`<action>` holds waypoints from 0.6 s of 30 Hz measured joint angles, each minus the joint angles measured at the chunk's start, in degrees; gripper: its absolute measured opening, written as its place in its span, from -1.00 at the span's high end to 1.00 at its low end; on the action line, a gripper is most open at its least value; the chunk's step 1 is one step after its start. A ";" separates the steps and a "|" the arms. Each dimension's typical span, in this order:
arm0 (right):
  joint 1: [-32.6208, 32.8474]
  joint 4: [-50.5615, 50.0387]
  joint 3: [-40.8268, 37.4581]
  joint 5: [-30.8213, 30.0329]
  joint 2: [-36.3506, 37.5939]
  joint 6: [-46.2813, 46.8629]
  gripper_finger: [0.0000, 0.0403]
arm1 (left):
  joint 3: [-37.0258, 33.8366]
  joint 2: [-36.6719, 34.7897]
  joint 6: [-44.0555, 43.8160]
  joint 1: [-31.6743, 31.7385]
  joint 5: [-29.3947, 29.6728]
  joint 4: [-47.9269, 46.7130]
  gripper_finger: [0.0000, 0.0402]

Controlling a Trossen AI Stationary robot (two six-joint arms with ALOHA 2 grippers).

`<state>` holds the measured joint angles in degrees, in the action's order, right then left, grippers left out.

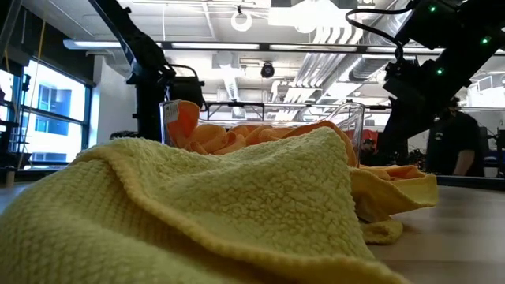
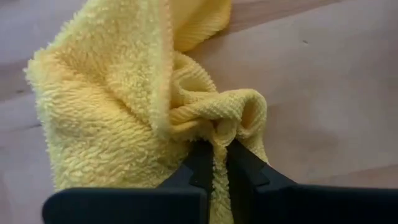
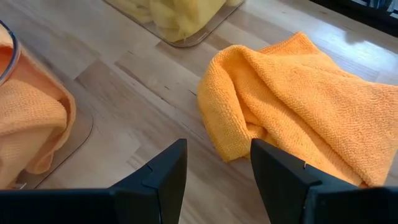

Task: Sort microfiber towel by color & place in baskets
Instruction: Put the yellow microfiber towel into the top transparent bin

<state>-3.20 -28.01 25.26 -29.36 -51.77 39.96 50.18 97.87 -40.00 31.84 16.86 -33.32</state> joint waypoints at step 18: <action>-0.02 0.00 0.00 -1.27 0.00 -1.63 0.14 | 28.12 -9.38 16.38 -10.44 7.56 -8.11 1.00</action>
<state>-3.22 -28.01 25.26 -30.63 -51.77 38.33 78.30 88.49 -23.63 21.40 24.41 -41.43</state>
